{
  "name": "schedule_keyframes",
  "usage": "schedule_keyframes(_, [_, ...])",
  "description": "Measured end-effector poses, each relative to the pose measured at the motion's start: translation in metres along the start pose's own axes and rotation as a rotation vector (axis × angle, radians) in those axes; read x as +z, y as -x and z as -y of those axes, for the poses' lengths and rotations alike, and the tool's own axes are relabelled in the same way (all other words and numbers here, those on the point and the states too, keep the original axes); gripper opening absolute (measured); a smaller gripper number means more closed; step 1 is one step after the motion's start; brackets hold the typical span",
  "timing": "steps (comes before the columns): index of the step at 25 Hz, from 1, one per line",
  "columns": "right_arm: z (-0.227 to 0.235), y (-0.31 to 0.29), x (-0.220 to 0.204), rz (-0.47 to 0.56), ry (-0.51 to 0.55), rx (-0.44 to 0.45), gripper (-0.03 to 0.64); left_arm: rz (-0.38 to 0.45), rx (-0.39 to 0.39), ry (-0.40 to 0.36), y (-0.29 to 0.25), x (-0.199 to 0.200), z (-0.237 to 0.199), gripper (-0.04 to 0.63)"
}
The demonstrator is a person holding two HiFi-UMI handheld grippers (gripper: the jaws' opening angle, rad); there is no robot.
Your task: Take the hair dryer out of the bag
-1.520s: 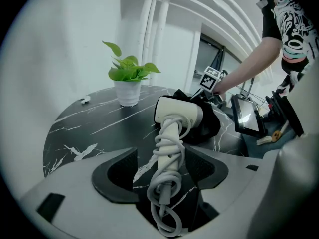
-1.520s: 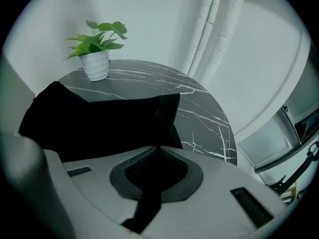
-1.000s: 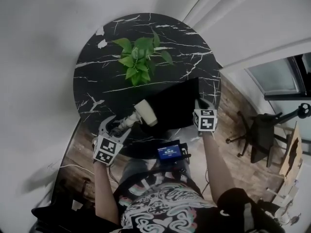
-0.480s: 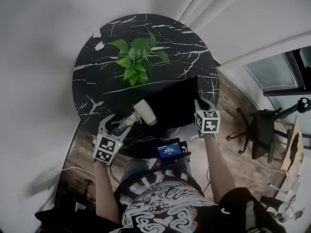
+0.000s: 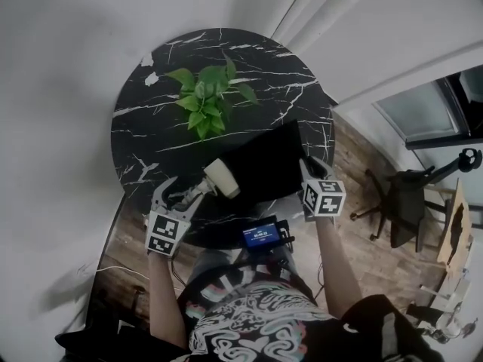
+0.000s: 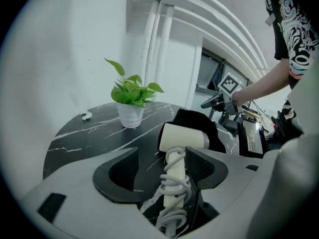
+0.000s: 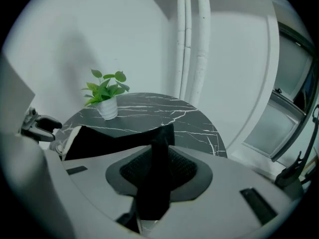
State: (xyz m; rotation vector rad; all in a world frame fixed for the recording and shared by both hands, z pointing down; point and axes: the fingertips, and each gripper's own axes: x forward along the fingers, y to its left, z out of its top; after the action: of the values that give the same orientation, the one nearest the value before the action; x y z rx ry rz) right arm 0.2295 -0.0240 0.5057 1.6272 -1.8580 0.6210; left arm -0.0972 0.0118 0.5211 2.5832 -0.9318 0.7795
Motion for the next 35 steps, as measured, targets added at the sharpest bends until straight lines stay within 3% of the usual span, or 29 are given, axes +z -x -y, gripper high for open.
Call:
schedule_keyframes(3, [-0.021,0.016,0.013,0.065,-0.017,0.063,0.066,0.075,0.028,-0.006,0.003,0.023,0.002,0.283])
schedule_keyframes(9, [-0.069,0.05,0.033,0.169,-0.047,0.177,0.063,0.23,0.066,0.039,0.019,0.063,0.007,0.139])
schedule_keyframes(13, [-0.093,0.075,0.047,0.24,-0.012,0.235,0.031,0.244,0.149,0.055,0.033,0.079,0.001,0.032])
schedule_keyframes(18, [-0.112,0.099,0.067,0.326,0.031,0.267,0.025,0.282,0.206,0.146,0.049,0.098,-0.005,0.015])
schedule_keyframes(26, [-0.13,0.125,0.078,0.378,0.045,0.325,0.023,0.322,0.281,0.095,0.071,0.127,0.016,0.015])
schedule_keyframes(31, [-0.134,0.149,0.076,0.403,0.052,0.348,0.023,0.323,0.332,0.168,0.088,0.129,0.033,0.015])
schedule_keyframes(35, [-0.127,0.165,0.072,0.441,0.05,0.335,0.021,0.313,0.373,0.13,0.1,0.123,0.056,0.015])
